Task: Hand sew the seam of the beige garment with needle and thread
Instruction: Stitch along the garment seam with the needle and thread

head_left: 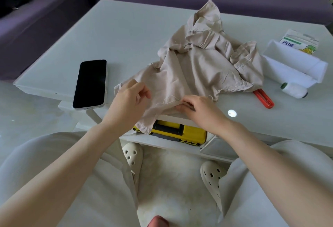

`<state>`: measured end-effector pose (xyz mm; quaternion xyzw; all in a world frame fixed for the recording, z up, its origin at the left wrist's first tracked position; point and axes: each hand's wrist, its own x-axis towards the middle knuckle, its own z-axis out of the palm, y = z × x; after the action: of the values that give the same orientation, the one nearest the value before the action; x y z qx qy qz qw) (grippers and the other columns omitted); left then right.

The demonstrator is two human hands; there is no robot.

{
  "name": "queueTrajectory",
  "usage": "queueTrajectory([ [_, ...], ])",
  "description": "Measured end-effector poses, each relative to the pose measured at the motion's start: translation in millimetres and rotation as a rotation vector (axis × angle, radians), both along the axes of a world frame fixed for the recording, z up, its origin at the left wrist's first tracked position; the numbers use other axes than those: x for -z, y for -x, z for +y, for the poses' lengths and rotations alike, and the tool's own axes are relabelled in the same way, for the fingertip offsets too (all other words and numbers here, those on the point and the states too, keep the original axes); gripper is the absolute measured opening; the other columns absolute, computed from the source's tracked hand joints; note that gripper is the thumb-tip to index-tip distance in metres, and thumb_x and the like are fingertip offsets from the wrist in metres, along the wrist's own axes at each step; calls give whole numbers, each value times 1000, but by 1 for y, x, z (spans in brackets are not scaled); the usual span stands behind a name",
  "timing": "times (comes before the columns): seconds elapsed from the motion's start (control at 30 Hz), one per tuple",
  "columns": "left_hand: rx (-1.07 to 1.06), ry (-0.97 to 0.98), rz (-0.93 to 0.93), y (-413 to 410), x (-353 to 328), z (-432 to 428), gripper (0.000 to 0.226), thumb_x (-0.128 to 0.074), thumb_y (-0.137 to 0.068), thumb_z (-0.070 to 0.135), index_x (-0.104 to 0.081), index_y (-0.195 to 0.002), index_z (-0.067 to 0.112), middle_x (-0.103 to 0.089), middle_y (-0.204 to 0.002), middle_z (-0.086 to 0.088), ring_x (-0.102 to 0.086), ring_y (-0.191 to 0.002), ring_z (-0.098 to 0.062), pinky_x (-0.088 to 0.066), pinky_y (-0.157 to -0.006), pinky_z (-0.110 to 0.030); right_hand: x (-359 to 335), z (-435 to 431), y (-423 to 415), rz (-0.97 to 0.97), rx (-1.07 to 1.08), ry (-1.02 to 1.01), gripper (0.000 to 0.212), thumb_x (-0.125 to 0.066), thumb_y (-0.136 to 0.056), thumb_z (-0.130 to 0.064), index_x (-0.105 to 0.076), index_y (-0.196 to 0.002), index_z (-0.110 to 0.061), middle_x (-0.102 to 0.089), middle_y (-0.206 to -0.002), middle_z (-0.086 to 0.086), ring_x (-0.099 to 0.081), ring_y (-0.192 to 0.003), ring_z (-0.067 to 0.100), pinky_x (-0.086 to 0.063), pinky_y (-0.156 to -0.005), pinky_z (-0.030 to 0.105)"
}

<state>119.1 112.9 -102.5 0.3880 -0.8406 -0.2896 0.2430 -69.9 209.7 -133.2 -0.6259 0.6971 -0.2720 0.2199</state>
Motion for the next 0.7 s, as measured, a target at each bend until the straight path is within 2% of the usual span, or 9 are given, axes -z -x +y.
queueTrajectory([
  [0.03, 52, -12, -21, 0, 2, 3, 10, -50, -88, 18, -54, -80, 17, -45, -82, 10, -43, -70, -4, -34, -59, -15, -1, 0, 1, -11, 25, 3, 29, -52, -96, -32, -61, -81, -8, -51, -66, -6, -44, -60, 9, -31, -56, 26],
  [0.1, 167, 50, -100, 1, 11, 11, 25, -47, -85, 47, -48, -85, 22, -43, -83, 12, -41, -72, -6, -35, -65, -19, -4, 0, 4, -39, 92, 0, 33, -49, -97, -29, -58, -80, -3, -47, -60, 2, -39, -57, 13, -28, -56, 31],
  [0.17, 259, 211, -204, 5, 23, 19, 35, -49, -79, 55, -44, -90, 22, -41, -89, 10, -38, -80, -11, -35, -74, -23, -8, -1, 8, -59, 175, -15, 35, -47, -98, -29, -56, -77, -2, -41, -57, 3, -36, -56, 13, -26, -56, 32],
  [0.3, 291, 489, -456, 9, 42, 25, 57, -79, -54, 40, -48, -95, 16, -44, -93, 1, -36, -81, -16, -39, -74, -29, -10, -2, 17, -88, 264, -84, 38, -45, -96, -29, -54, -79, 3, -39, -59, 5, -37, -58, 16, -25, -57, 32],
  [0.43, 316, 660, -439, 13, 46, 13, 52, -77, -55, 7, -55, -101, 13, -53, -97, -4, -51, -82, -23, -41, -73, -32, -10, -1, 22, -94, 296, -119, 38, -47, -95, -28, -42, -70, 1, -30, -59, 4, -31, -57, 16, -22, -57, 32],
  [0.5, 375, 544, -300, 12, 38, 7, 34, -76, -67, 2, -60, -93, 16, -56, -94, 1, -53, -84, -17, -43, -74, -29, -10, 0, 23, -101, 306, -126, 37, -48, -95, -30, -40, -68, -5, -30, -59, 4, -31, -56, 16, -21, -56, 31],
  [0.57, 309, 163, -108, 10, 21, 4, 16, -68, -82, 5, -62, -81, 20, -59, -86, 9, -52, -78, -6, -44, -74, -19, -11, 1, 25, -123, 302, -125, 40, -50, -94, -32, -35, -64, -12, -28, -56, 1, -29, -53, 14, -21, -54, 30],
  [0.63, 118, -195, 22, 10, 11, -1, 16, -62, -89, 11, -59, -73, 9, -58, -74, 4, -49, -60, -6, -42, -57, -13, -12, 2, 28, -138, 303, -142, 42, -57, -91, -35, -36, -59, -17, -31, -51, -6, -31, -49, 10, -23, -52, 28],
  [0.7, -47, -309, 41, 9, 8, -11, 22, -61, -90, 16, -57, -86, -6, -56, -70, -2, -49, -57, -12, -42, -50, -20, -13, 4, 31, -152, 325, -182, 32, -68, -83, -36, -49, -63, -20, -36, -43, -10, -34, -44, 4, -25, -50, 22],
])
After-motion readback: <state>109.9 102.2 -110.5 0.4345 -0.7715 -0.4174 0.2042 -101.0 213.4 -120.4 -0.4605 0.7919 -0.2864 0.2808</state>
